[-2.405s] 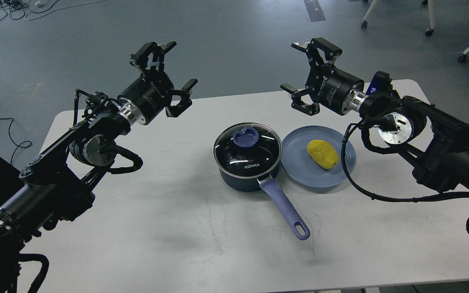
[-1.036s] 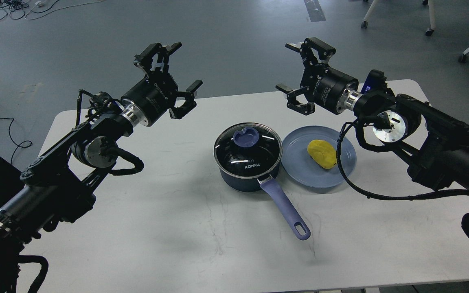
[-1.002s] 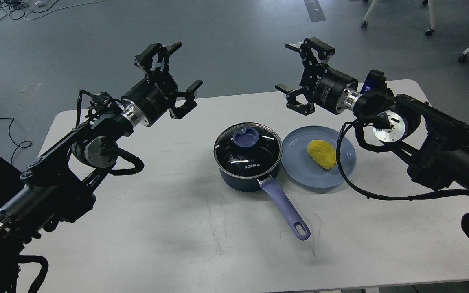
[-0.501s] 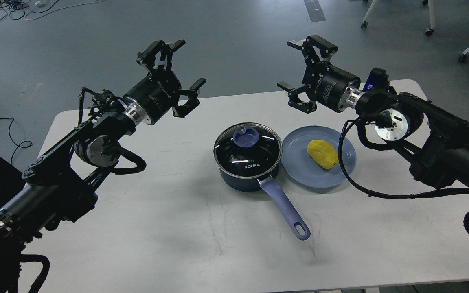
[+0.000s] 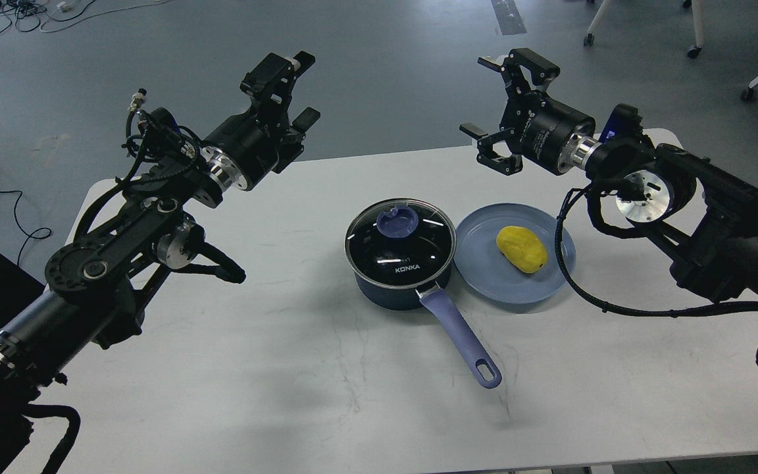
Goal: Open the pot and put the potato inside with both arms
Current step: 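Move the left gripper down to the glass lid knob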
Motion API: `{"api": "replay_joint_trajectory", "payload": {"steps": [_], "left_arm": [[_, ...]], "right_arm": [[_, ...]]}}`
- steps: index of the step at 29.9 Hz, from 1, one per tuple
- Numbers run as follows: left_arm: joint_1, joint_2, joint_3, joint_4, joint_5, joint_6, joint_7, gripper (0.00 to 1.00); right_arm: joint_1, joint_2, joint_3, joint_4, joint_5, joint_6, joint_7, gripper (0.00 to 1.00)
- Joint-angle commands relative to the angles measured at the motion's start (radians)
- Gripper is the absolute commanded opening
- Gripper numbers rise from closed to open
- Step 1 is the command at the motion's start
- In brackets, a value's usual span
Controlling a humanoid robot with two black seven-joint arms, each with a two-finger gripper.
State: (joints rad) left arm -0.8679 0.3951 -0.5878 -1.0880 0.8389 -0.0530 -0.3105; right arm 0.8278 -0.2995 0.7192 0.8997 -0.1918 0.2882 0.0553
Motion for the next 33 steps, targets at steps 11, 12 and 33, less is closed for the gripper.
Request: {"api": "replay_joint_trajectory", "payload": {"steps": [11,12,33], "left_arm": [[-0.108,0.042,0.195,-0.07,0.373,0.113,-0.021,0.98],[-0.112,0.041,0.198,-0.069,0.4,0.117,-0.022,0.98],[-0.163,-0.047,0.41,0.051,1.187,0.186,-0.094,0.98]], "right_arm": [[-0.038,-0.116,0.083,-0.012,0.005,-0.001,0.001,1.0],[-0.048,-0.128,0.101,-0.012,0.02,-0.001,0.001,1.0],[-0.068,-0.231,0.114,-0.1,0.146,0.011,0.0,1.0]]}}
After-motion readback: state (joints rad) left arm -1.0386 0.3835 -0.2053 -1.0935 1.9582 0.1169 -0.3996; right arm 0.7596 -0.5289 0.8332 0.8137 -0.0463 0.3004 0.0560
